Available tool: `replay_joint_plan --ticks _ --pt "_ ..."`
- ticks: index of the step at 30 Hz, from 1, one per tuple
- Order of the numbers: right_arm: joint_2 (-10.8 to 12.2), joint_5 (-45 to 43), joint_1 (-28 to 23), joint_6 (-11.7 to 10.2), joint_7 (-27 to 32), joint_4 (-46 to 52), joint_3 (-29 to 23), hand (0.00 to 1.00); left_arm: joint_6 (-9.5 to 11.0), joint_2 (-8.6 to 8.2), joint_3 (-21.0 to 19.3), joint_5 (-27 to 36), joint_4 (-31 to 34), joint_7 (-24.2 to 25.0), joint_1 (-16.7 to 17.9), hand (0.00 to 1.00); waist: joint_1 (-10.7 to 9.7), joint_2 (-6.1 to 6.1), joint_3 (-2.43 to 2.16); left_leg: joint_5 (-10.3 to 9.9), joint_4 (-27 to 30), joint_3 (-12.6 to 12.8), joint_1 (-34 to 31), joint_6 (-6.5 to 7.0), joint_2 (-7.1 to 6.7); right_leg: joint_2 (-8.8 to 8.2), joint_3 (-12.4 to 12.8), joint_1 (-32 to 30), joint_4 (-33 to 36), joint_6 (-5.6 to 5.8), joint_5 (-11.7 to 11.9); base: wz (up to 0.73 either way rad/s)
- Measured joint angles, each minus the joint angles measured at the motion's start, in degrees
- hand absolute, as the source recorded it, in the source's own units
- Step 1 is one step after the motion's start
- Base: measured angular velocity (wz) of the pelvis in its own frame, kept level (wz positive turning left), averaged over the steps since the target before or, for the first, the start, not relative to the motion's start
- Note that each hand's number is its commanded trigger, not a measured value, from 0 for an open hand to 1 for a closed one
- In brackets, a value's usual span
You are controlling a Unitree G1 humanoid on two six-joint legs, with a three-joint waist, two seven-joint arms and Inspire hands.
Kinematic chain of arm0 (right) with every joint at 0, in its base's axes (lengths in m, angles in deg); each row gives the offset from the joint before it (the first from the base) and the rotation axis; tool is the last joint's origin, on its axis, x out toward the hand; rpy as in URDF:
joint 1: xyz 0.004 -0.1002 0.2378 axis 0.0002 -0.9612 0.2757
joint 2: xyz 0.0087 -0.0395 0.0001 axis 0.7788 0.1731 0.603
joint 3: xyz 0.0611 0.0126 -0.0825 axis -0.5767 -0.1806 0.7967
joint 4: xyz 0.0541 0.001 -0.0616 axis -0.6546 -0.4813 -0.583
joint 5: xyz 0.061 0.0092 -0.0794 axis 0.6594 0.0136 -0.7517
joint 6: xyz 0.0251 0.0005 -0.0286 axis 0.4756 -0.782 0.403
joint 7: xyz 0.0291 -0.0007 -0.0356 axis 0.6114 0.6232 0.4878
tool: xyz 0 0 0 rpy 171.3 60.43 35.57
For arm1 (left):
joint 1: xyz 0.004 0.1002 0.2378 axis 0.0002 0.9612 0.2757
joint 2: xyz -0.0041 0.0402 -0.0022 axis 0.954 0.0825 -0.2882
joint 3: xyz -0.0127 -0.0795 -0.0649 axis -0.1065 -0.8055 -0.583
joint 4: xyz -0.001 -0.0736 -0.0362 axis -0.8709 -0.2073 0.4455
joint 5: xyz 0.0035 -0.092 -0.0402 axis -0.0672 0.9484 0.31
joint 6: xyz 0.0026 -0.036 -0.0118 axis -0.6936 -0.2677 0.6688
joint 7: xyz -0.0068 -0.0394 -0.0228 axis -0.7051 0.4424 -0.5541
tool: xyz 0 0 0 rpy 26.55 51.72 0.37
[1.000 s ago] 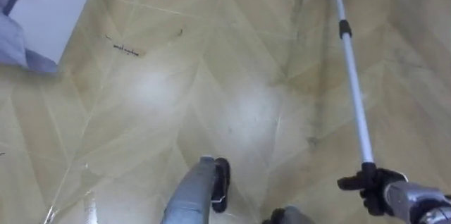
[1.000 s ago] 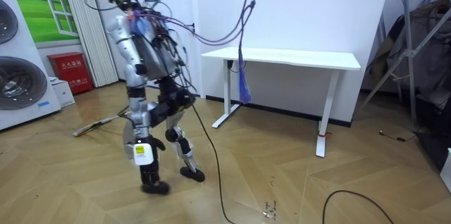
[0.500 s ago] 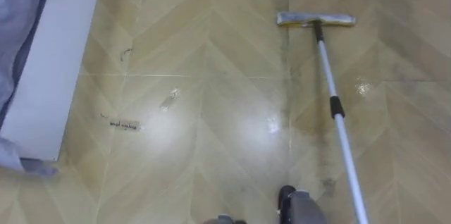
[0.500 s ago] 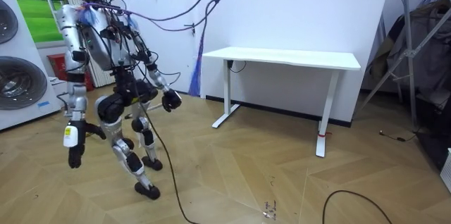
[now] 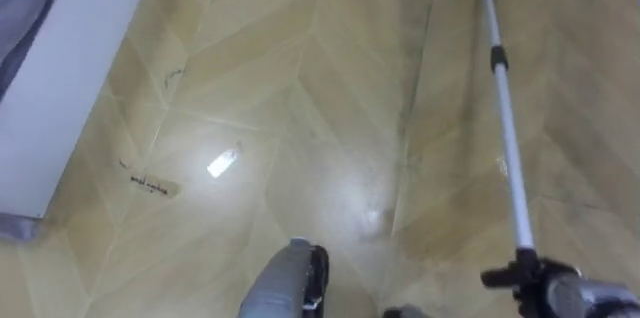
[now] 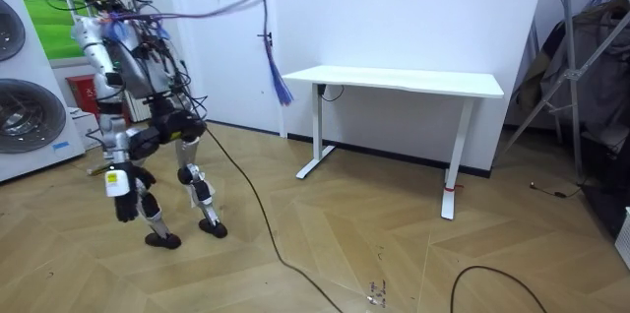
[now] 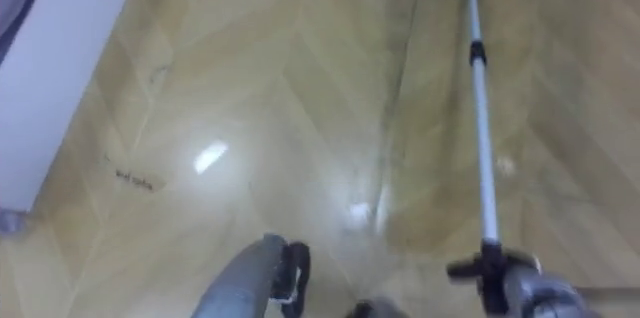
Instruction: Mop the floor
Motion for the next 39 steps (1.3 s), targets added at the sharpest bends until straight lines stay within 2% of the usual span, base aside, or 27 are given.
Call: replay_joint_plan --ticks 1,2,3,4,6,9,10,11,12,13,14,15,16,17,18,19,20,21,22,23,24,26,29,30,34,37,39 --pt "-0.06 -0.47 -3.69 0.01 0.29 -1.23 -0.04 1.0 0.07 -0.08 -0.08 -0.57 -0.28 0.1 -1.14 0.0 -1.34 0.53 -0.35 -1.68 0.06 1.5 1.64 1.1 -1.04 -1.43 1.18 -0.42 4.0 1.82 1.01 0.64" --pt "0.1 -0.48 -7.16 0.04 0.61 -1.84 0.15 1.0 0.5 -0.31 -0.46 -1.15 -0.06 0.04 -1.82 0.0 -1.9 1.2 -0.85 -3.45 0.44 1.79 3.12 1.69 -2.27 -2.54 2.65 -2.02 9.86 3.54 4.07 0.47" --pt "0.24 -0.4 -8.51 0.14 0.89 -2.09 0.28 1.0 0.84 -0.49 -0.46 -1.5 0.04 -0.06 -1.99 0.0 -2.04 1.64 -1.16 -4.36 0.5 1.79 3.92 1.82 -2.64 -2.47 3.3 -3.03 12.74 3.94 6.44 0.1" --pt "0.83 -0.38 -10.88 0.23 1.53 -2.08 0.56 1.0 1.5 -0.77 -0.19 -1.51 0.11 -0.25 -2.37 0.0 -2.96 2.45 -1.38 -5.77 0.31 1.45 5.74 2.03 -3.23 -2.28 4.98 -5.23 17.71 4.17 10.66 -0.19" --pt "2.02 -0.29 -12.19 0.23 3.13 -2.08 0.74 1.0 1.69 -1.55 -0.19 -1.5 -0.04 -0.69 -3.51 0.0 -3.85 4.45 -0.81 -7.1 0.1 -1.35 7.76 1.61 -3.77 -1.6 5.45 -8.96 19.49 3.76 10.71 -0.41" --pt "4.83 -1.02 -11.82 0.26 5.98 -1.56 1.37 1.0 1.93 -2.52 -0.14 -1.48 -0.23 -1.25 -4.11 0.0 -4.47 5.69 -0.52 -7.78 -2.6 -6.24 10.79 0.36 -4.87 -0.33 5.06 -16.03 9.25 3.67 10.06 -0.59" --pt "5.78 -1.69 -11.32 0.52 6.42 -1.51 1.32 1.0 1.85 -2.94 -0.23 -1.49 -0.55 -1.99 -4.05 0.0 -4.98 5.8 -0.53 -8.05 -3.75 -7.95 12.23 -0.26 -5.26 -0.13 4.93 -16.26 0.09 3.17 10.84 -0.28" --pt "6.7 -3.0 -10.11 1.05 6.58 -1.27 0.75 1.0 1.39 -2.96 -0.43 -1.52 -0.77 -2.5 -4.08 0.0 -5.36 5.34 -0.39 -8.76 -4.22 -8.44 13.44 -0.99 -5.49 -0.28 4.92 -16.08 -6.15 2.93 13.46 -0.18" --pt "6.95 -3.25 -9.88 1.44 6.75 -1.05 0.38 1.0 1.23 -3.03 -0.51 -1.48 -0.93 -2.89 -4.12 0.0 -5.41 5.19 -0.42 -9.34 -4.09 -8.71 13.6 -1.52 -5.57 -0.61 4.38 -15.66 -6.39 2.4 14.52 0.0" --pt "6.98 -3.53 -8.78 2.46 6.95 -0.73 -0.14 1.0 1.07 -3.06 -0.25 -1.44 -1.16 -3.18 -4.01 0.0 -5.36 4.77 -0.53 -9.99 -3.01 -9.52 13.83 -2.45 -5.48 -1.65 2.3 -14.9 -5.95 0.98 15.45 0.17" --pt "6.66 -3.61 -6.88 3.4 7.39 -0.81 -0.46 1.0 0.46 -3.07 -0.26 -1.33 -1.38 -3.54 -4.02 0.0 -5.23 4.36 -0.32 -10.55 -0.48 -9.19 13.62 -3.59 -4.66 -2.14 0.4 -14.17 -4.52 -0.52 14.64 0.23" --pt "6.31 -3.6 -5.67 3.99 7.56 -0.76 -0.48 1.0 0.09 -3.02 -0.2 -1.32 -1.37 -3.88 -4.03 0.0 -5.01 3.93 -0.16 -10.67 1.66 -8.88 13.25 -4.0 -4.15 -2.18 -0.26 -13.73 -3.65 -0.92 13.71 0.31" --pt "5.48 -3.61 -2.72 5.4 7.49 -0.82 -0.55 1.0 -0.3 -2.44 0.22 -0.66 -1.36 -4.29 -3.9 0.0 -4.49 2.56 0.12 -9.89 6.92 -7.77 11.55 -5.64 -3.02 -2.24 -1.02 -13.33 -1.41 -1.71 11.61 0.28" --pt "4.29 -3.66 0.64 5.92 7.22 -0.35 -1.08 1.0 -0.39 -1.54 0.26 1.09 -0.81 -4.52 -3.48 0.0 -3.57 0.77 0.23 -7.95 12.86 -6.43 8.95 -7.58 -1.61 -2.05 -1.36 -13.53 0.68 -2.26 9.61 0.22" --pt "3.5 -3.39 2.34 6.0 7.08 0.14 -0.87 1.0 -0.26 -1.16 0.43 2.16 -0.44 -4.64 -3.16 0.0 -3.04 0.1 0.25 -6.47 16.14 -6.21 7.4 -8.4 -0.92 -1.82 -1.56 -13.54 1.56 -2.51 8.79 0.04" --pt "1.98 -2.72 6.04 5.49 6.63 0.85 0.53 1.0 -0.12 -0.34 1.34 4.36 0.03 -5.18 -2.56 0.0 -1.45 -1.01 0.25 -2.68 22.1 -5.77 4.34 -9.55 0.63 -1.08 -1.75 -13.54 2.96 -3.26 7.49 -0.14" --pt "0.87 -2.16 9.76 4.03 6.34 1.71 1.91 1.0 -0.08 0.59 2.49 4.84 1.3 -5.26 -1.49 0.0 -0.19 -2.63 0.77 1.4 27.02 -4.91 1.57 -9.66 2.23 -0.14 -1.71 -13.53 4.05 -3.88 6.5 -0.18" --pt "0.4 -2.16 11.55 3.38 5.85 2.24 1.95 1.0 -0.07 0.89 2.71 4.78 1.95 -5.25 -0.85 0.0 0.14 -3.39 1.02 2.49 28.57 -4.85 0.23 -9.55 2.52 0.26 -1.67 -13.56 4.47 -4.15 6.0 -0.12" --pt "-0.38 -1.83 14.32 2.56 4.78 2.81 2.04 1.0 -0.18 1.1 3.03 4.69 3.16 -5.15 0.46 0.0 0.67 -4.29 1.17 2.15 29.54 -5.19 -2.61 -9.35 3.35 0.82 -1.84 -13.53 4.88 -4.42 5.09 0.0" --pt "-0.89 -0.59 16.25 1.75 4.04 3.46 2.01 1.0 -0.41 0.88 3.15 4.65 3.79 -4.58 1.4 0.0 1.55 -4.27 1.21 0.96 27.3 -5.16 -4.79 -8.14 4.12 1.78 -1.84 -12.68 4.47 -4.39 4.91 0.09" --pt "-0.88 0.28 16.66 1.56 3.83 3.65 1.88 1.0 -0.5 0.83 3.16 4.65 3.8 -4.1 1.78 0.0 1.71 -4.28 1.2 0.04 24.63 -4.99 -5.27 -8.04 4.21 1.98 -1.78 -11.97 4.04 -4.24 4.69 0.33" --pt "-0.69 3.99 14.43 1.51 3.02 3.82 0.3 1.0 -0.74 0.99 3.1 4.32 3.91 -2.55 2.04 0.0 1.56 -3.22 0.97 -1.15 6.92 -4.2 -4.64 -7.41 3.77 2.16 -1.64 -8.26 1.3 -2.46 3.39 0.69" --pt "-0.74 8.53 7.36 0.29 1.96 2.77 -0.04 1.0 -0.72 0.61 2.83 3.95 2.73 -0.8 0.09 0.0 1.3 -1.64 0.54 -2.31 2.8 -0.22 -1.74 -1.71 3.87 1.74 0.3 -5.24 -1.18 0.26 2.02 0.62" --pt "-0.57 9.97 5.91 -0.09 1.51 2.03 0.32 1.0 -0.73 0.53 2.84 3.9 2.5 -0.43 -0.23 0.0 1.3 -1.35 0.52 -2.68 2.38 0.62 -0.77 -0.94 3.75 1.38 0.57 -4.41 -1.48 0.76 2.03 0.23" --pt "-0.25 7.88 -5.08 -0.1 1.85 -2.06 1.84 1.0 -0.02 -0.52 2.09 1.65 2.01 0.31 -2.6 0.0 -0.69 1.65 -1.18 -5.38 0.44 2.76 4.16 1.21 0.16 -2.46 1.83 -3.65 5.19 4.43 5.34 0.13" --pt "1.82 5.32 -8.13 0.61 4.9 -2.5 1.74 1.0 1.22 -1.06 1.43 1.71 0.3 -0.34 -5.25 0.0 -3.04 3.5 -0.85 -6.57 -1.36 2.23 7.2 2.02 -1.09 -2.97 4.04 -7.6 12.65 4.89 12.04 -0.19" --pt "3.19 4.9 -7.47 0.78 5.78 -1.85 2.08 1.0 2.07 -1.22 1.98 1.72 0.11 -0.62 -5.56 0.0 -3.49 3.72 -0.3 -6.5 -3.48 1.06 8.77 1.84 -1.43 -1.42 5.21 -10.75 10.09 4.88 10.65 -0.83"
